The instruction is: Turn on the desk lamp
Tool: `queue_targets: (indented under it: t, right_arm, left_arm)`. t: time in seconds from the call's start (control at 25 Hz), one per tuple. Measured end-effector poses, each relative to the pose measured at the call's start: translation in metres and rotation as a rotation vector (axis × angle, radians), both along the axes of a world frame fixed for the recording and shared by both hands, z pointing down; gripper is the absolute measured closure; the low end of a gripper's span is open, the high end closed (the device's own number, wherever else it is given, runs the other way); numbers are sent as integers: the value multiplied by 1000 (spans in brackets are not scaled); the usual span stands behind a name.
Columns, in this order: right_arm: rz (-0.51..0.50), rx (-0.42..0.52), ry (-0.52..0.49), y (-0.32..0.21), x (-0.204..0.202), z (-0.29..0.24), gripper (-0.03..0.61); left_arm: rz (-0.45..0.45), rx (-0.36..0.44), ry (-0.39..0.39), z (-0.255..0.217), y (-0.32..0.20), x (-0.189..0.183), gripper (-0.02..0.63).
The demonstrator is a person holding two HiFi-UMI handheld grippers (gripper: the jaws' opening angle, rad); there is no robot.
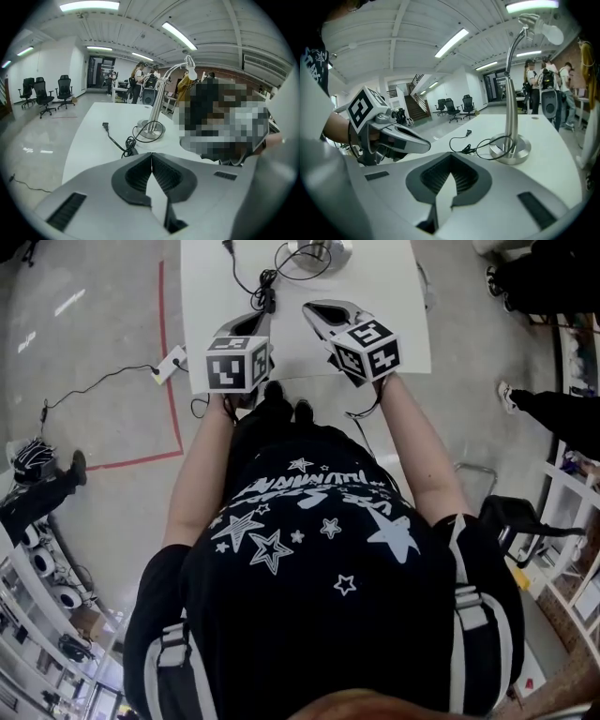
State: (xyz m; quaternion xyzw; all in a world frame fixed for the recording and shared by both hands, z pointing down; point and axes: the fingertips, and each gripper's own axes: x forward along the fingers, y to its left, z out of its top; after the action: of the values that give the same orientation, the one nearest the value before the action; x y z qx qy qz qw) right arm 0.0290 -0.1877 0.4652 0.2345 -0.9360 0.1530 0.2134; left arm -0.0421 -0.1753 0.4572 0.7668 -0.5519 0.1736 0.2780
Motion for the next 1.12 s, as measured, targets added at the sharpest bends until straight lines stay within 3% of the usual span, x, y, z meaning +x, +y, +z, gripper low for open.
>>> queue_targets:
  t: [0.44,0.72,1.12]
  right_arm:
    - [-26,31,-31,32,3,-11,575]
    - [22,28,-48,54,2,-14,575]
    - [86,50,-56,127,-27,-23,575]
  left_arm:
    - [-32,50,9,-18,32,1,606]
    - [-7,60,25,-22,59,-4,606]
    - [37,82,51,-32,132,-34,606]
